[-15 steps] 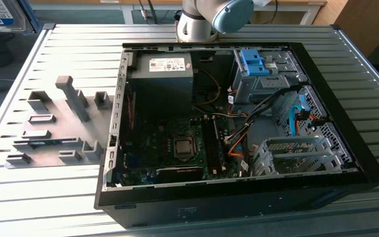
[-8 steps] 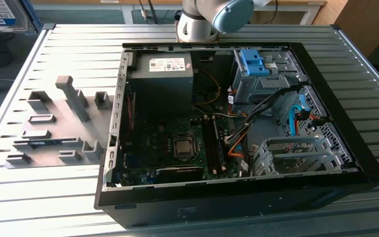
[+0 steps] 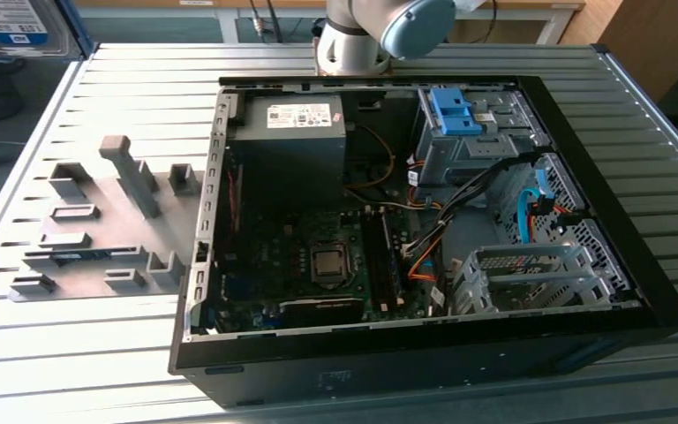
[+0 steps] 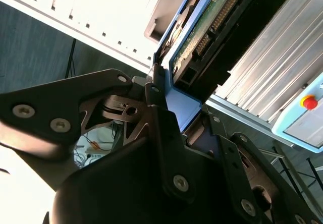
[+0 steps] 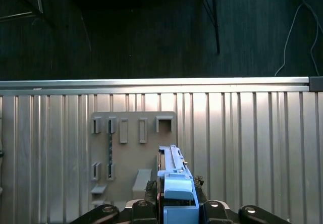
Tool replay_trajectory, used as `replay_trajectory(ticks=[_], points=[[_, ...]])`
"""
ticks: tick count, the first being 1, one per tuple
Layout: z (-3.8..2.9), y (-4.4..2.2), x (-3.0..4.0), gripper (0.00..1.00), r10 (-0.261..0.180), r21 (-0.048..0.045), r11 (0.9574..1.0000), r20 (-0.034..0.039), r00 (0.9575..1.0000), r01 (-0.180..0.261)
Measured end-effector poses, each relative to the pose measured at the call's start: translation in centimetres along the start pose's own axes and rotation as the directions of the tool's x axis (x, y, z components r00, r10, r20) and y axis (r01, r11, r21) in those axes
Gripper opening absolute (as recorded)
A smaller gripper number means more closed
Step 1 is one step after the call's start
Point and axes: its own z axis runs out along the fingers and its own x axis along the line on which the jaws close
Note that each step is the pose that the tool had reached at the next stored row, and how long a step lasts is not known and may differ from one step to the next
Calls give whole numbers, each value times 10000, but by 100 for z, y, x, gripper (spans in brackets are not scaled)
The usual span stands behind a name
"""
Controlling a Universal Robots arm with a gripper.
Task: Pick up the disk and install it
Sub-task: 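Pick up the disk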
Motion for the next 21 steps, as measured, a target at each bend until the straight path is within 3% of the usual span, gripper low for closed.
replay_trajectory(ticks=[9,21], points=[[-3,-215,-7,36,-1,1,10000,1,10000,1],[-6,-359,-11,36,0,0,10000,0,10000,0]])
